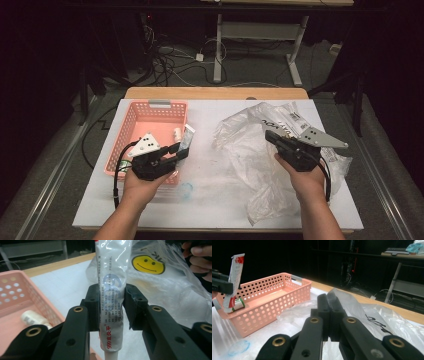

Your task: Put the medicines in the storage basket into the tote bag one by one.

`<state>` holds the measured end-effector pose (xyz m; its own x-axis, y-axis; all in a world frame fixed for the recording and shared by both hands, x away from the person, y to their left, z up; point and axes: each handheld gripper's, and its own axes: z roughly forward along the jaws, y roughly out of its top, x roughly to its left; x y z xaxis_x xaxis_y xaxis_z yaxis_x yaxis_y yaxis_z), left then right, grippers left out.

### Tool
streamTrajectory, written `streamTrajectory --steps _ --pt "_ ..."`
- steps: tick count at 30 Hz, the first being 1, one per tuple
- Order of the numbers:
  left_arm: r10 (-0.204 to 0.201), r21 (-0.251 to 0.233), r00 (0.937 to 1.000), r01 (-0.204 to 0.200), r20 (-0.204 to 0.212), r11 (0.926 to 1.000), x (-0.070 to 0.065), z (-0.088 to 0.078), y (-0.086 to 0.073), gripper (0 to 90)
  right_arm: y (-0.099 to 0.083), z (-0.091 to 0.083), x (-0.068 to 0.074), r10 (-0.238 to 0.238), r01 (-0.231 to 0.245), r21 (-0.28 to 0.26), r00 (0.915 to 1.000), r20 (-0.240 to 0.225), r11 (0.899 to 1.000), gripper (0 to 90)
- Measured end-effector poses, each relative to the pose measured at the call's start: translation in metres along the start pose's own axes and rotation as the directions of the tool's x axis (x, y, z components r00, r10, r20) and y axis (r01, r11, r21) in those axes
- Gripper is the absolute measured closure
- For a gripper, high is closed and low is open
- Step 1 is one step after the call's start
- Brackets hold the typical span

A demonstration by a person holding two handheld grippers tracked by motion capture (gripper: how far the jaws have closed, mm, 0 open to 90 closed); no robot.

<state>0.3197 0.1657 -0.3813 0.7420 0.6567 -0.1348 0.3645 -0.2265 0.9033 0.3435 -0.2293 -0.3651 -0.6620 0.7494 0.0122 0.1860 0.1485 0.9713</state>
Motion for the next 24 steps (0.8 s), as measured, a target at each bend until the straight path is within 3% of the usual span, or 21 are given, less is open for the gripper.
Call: streamTrajectory --steps 24 --pt "0.056 0.070 0.9960 -0.061 0.070 0.9957 -0.030 0.033 -0.005 66.3 0.003 0.002 0.013 -0.026 0.026 0.002 0.9993 -0.027 1.000 90.0"
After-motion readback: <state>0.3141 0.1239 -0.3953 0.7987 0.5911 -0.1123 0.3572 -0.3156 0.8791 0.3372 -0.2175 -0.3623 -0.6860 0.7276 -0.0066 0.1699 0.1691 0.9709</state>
